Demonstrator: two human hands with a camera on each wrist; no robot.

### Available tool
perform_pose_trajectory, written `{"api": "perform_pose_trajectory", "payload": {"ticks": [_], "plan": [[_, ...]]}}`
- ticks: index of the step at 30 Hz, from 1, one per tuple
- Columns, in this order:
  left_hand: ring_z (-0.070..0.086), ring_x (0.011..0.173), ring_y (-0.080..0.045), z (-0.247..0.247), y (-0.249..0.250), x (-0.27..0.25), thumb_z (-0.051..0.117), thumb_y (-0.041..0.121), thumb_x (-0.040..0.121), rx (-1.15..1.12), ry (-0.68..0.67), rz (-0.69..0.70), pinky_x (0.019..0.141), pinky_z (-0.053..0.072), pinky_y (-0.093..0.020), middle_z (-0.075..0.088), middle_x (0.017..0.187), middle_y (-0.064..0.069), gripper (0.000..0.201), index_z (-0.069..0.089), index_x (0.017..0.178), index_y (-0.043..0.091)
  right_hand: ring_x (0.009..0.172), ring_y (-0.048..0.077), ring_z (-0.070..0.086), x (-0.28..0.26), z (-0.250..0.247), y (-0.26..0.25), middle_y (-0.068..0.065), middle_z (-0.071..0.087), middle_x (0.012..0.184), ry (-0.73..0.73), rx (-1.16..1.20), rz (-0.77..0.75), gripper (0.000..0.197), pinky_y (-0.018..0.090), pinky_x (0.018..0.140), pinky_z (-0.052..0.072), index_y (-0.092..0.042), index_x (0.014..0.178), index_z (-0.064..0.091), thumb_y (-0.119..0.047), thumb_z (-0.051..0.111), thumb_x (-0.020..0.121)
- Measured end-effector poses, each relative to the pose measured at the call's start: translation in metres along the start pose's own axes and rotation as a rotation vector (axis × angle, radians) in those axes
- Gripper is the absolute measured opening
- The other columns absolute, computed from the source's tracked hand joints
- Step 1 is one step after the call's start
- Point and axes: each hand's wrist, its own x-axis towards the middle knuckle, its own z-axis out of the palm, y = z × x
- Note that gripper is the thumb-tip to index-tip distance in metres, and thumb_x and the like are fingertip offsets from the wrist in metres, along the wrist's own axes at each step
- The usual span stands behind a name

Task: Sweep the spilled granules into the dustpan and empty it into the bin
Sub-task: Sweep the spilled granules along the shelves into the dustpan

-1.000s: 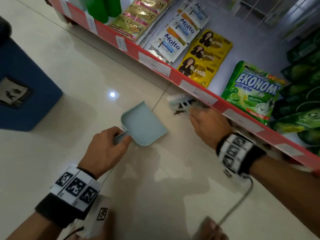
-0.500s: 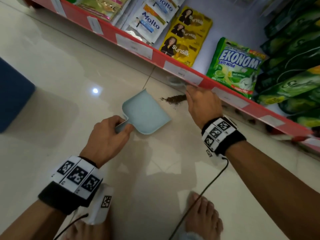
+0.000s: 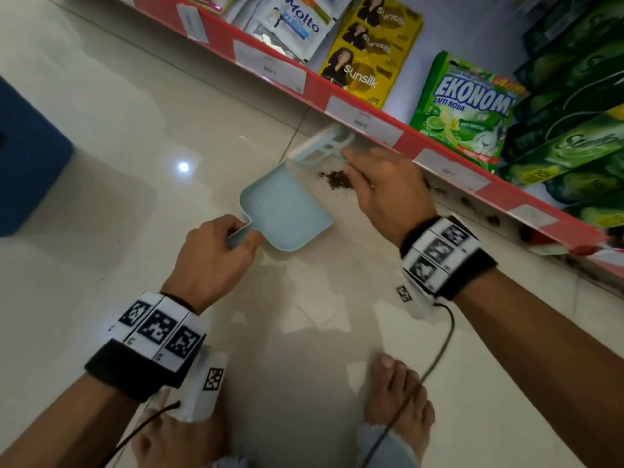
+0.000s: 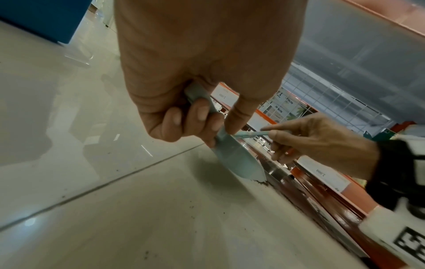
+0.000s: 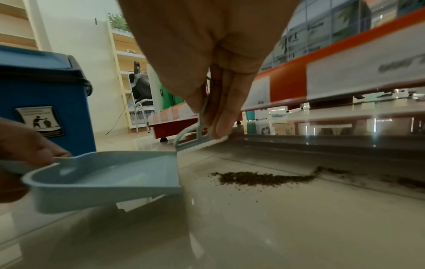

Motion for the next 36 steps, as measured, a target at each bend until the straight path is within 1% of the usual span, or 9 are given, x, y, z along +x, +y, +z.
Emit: {"api": "perform_pose_trajectory", "payload": {"ticks": [7, 14, 18, 22, 26, 28, 31, 34, 36], "plan": [[0.048, 0.055, -0.014, -0.004, -0.013, -0.011, 0.059, 0.040, 0.093, 0.025, 0.024, -0.024, 0.051, 0.032, -0.028, 0.054, 0.060, 0.001, 0.035, 0.056, 0.071, 0.012, 0.092, 0.033, 0.065, -0.009, -0.009, 0.029, 0.017, 0.072, 0.104, -0.282, -0.003, -0.002, 0.029, 0.041, 0.084, 0.052, -0.011, 0.122, 0.068, -0.020, 0.050, 0.100], [0.048, 0.056, -0.014, -0.006, -0.013, -0.009, 0.059, 0.038, 0.093, 0.009, 0.025, -0.041, 0.051, 0.032, -0.028, 0.054, 0.060, 0.002, 0.032, 0.057, 0.073, 0.013, 0.063, 0.014, 0.066, -0.037, -0.043, 0.057, -0.003, 0.068, 0.081, -0.134, 0.141, 0.000, 0.026, 0.035, 0.069, 0.058, -0.013, 0.120, 0.069, -0.018, 0.059, 0.096], [0.046, 0.055, -0.015, -0.004, -0.007, -0.008, 0.058, 0.040, 0.093, 0.015, 0.024, -0.025, 0.052, 0.032, -0.028, 0.052, 0.059, 0.001, 0.037, 0.055, 0.071, 0.010, 0.075, 0.024, 0.068, -0.003, -0.020, 0.036, 0.009, 0.072, 0.091, -0.080, 0.213, 0.010, 0.029, 0.039, 0.076, 0.055, -0.013, 0.123, 0.068, -0.022, 0.056, 0.098], [0.047, 0.055, -0.014, -0.002, -0.003, -0.007, 0.058, 0.041, 0.093, 0.022, 0.025, -0.024, 0.051, 0.032, -0.028, 0.053, 0.059, 0.001, 0.037, 0.057, 0.072, 0.010, 0.088, 0.026, 0.067, 0.003, -0.011, 0.027, 0.010, 0.073, 0.102, -0.221, 0.120, 0.038, 0.029, 0.030, 0.083, 0.050, -0.014, 0.123, 0.068, -0.019, 0.054, 0.098], [0.047, 0.056, -0.015, 0.005, 0.003, -0.003, 0.059, 0.038, 0.092, 0.005, 0.003, -0.007, 0.052, 0.033, -0.028, 0.053, 0.060, 0.001, 0.036, 0.057, 0.073, 0.008, 0.059, 0.005, 0.064, -0.043, -0.030, 0.046, -0.002, 0.074, 0.078, -0.299, 0.148, 0.139, 0.026, 0.031, 0.073, 0.058, -0.016, 0.118, 0.071, -0.022, 0.058, 0.097], [0.047, 0.057, -0.015, 0.011, 0.009, 0.000, 0.060, 0.037, 0.092, -0.025, -0.020, 0.000, 0.054, 0.035, -0.029, 0.053, 0.060, 0.001, 0.034, 0.055, 0.070, 0.010, 0.055, 0.001, 0.065, -0.066, -0.035, 0.057, -0.006, 0.072, 0.072, -0.215, 0.192, 0.206, 0.025, 0.034, 0.068, 0.060, -0.017, 0.117, 0.071, -0.024, 0.060, 0.096], [0.049, 0.057, -0.013, 0.021, 0.020, 0.006, 0.061, 0.036, 0.091, -0.041, -0.058, 0.024, 0.054, 0.036, -0.028, 0.054, 0.061, 0.003, 0.033, 0.055, 0.069, 0.013, 0.063, 0.009, 0.070, -0.080, -0.031, 0.069, 0.000, 0.075, 0.079, 0.008, 0.201, 0.314, 0.029, 0.038, 0.077, 0.060, -0.013, 0.120, 0.069, -0.027, 0.061, 0.096], [0.048, 0.055, -0.011, 0.029, 0.033, 0.009, 0.061, 0.037, 0.091, -0.029, -0.085, 0.058, 0.052, 0.034, -0.027, 0.053, 0.058, 0.005, 0.034, 0.051, 0.065, 0.017, 0.097, 0.031, 0.070, -0.076, -0.019, 0.073, 0.014, 0.074, 0.106, 0.137, -0.038, 0.274, 0.033, 0.044, 0.094, 0.053, -0.009, 0.124, 0.067, -0.026, 0.056, 0.098], [0.046, 0.053, -0.009, 0.033, 0.038, 0.010, 0.061, 0.037, 0.091, -0.018, -0.091, 0.076, 0.051, 0.032, -0.026, 0.051, 0.056, 0.007, 0.035, 0.049, 0.064, 0.018, 0.114, 0.034, 0.063, -0.069, -0.008, 0.074, 0.017, 0.068, 0.122, 0.140, -0.168, 0.278, 0.036, 0.043, 0.098, 0.050, -0.008, 0.129, 0.062, -0.026, 0.052, 0.100]]}}
